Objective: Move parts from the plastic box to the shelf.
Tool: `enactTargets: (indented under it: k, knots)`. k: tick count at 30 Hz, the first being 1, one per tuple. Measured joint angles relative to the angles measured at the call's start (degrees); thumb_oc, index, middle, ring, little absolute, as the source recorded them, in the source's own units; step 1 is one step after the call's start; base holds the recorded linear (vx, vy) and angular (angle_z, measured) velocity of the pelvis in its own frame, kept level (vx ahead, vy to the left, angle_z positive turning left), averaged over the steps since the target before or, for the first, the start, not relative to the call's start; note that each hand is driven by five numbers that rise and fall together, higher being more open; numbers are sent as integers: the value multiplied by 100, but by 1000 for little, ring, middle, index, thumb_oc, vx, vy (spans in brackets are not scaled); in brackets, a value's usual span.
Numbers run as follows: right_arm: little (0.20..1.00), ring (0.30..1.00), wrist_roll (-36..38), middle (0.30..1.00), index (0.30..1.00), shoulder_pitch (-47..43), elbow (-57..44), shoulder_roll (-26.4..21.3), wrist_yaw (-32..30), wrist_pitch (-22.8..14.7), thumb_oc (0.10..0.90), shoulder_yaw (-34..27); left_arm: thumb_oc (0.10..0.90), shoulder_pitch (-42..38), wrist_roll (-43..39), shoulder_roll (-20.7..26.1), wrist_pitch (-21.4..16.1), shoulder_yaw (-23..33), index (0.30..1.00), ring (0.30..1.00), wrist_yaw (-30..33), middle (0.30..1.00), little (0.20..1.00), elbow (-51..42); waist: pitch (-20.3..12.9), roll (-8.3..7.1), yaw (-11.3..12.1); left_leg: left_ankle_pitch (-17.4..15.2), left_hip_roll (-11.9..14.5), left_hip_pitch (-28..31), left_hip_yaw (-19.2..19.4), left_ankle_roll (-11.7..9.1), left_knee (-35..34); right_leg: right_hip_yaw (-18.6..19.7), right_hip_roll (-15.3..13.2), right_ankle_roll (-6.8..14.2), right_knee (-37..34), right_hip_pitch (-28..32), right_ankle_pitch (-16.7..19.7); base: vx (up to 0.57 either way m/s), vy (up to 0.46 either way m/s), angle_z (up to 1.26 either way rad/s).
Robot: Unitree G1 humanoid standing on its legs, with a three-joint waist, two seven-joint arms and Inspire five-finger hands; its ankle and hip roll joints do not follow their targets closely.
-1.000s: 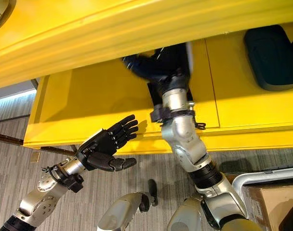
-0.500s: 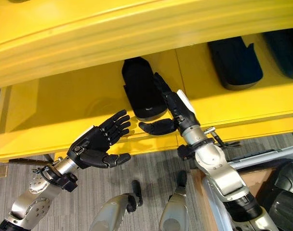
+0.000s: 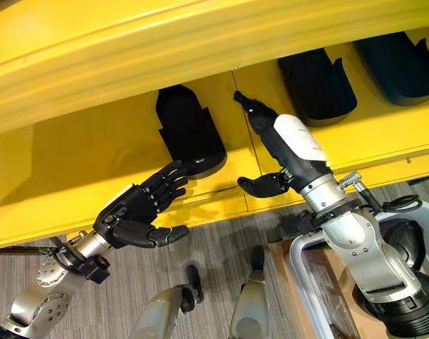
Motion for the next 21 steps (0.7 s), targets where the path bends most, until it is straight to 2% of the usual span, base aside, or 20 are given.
enactTargets:
  k: [4, 11, 14, 21]
  knots:
    - [1000, 1000, -456, 1000, 1000, -468, 6, 19, -143, -171, 900, 418, 900, -22, -11, 11, 7, 1, 1000, 1000, -2, 1000, 1000, -4, 6, 14, 89, 3, -10, 0, -7, 0, -14, -6, -6, 42, -3, 2, 34, 0, 0, 0]
    - [1000, 1000, -792, 1000, 1000, -975, 238, 170, -303, -171, 900, 940, 900, -213, -209, 14, 37, -10, 1000, 1000, -65, 1000, 1000, -3, 67, 142, 213, 56, -73, 7, -62, 15, -92, -75, -65, 40, -1, 18, 33, -7, 16, 6]
    - [1000, 1000, -886, 1000, 1000, -1173, 723, 278, -366, -85, 900, 1126, 900, -258, -209, 11, 49, -44, 1000, 1000, -124, 1000, 1000, -3, 70, 158, 250, 104, -100, 19, -98, 10, -157, -98, -83, 38, -2, 18, 31, -2, 11, 5]
    - [1000, 1000, -1115, 1000, 1000, -1314, 1181, 301, -369, 108, 900, 1399, 900, -263, -209, 11, 83, -62, 1000, 1000, -146, 1000, 1000, -1, 148, 354, 313, 207, -128, 34, -164, 4, -296, -174, -97, 29, 2, 19, 26, -7, 22, 5]
